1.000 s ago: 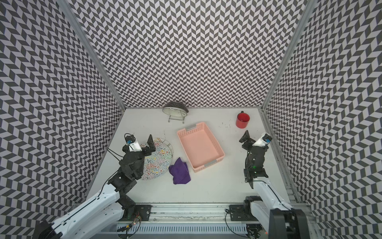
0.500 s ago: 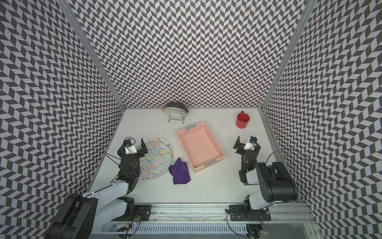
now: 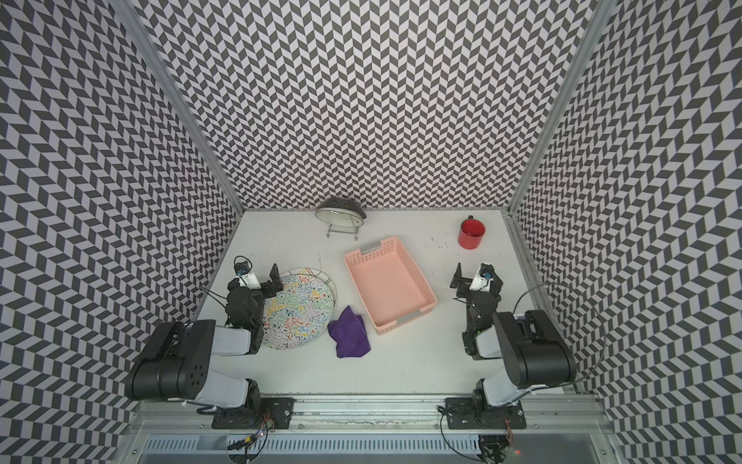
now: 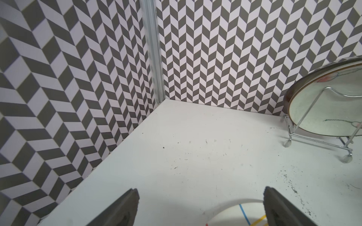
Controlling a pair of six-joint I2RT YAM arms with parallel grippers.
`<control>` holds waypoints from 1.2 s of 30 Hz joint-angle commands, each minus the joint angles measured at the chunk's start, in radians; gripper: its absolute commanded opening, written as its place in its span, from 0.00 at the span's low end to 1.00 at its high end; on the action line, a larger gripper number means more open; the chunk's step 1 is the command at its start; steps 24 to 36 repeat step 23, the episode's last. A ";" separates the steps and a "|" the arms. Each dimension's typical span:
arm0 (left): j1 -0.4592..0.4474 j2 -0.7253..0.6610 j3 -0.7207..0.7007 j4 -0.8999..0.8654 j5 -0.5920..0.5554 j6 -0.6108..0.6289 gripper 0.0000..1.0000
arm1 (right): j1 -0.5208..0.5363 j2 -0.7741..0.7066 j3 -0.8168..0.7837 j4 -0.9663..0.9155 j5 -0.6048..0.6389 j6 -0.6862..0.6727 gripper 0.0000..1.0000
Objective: Wipe the wet plate dry
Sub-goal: Reset both arms
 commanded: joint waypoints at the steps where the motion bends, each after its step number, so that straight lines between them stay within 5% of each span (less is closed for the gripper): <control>1: -0.013 0.064 -0.017 0.197 0.071 0.013 1.00 | 0.007 0.000 0.032 -0.014 -0.010 -0.013 1.00; 36: -0.025 0.050 -0.019 0.172 0.045 0.020 1.00 | 0.007 0.013 0.026 0.029 -0.009 -0.017 1.00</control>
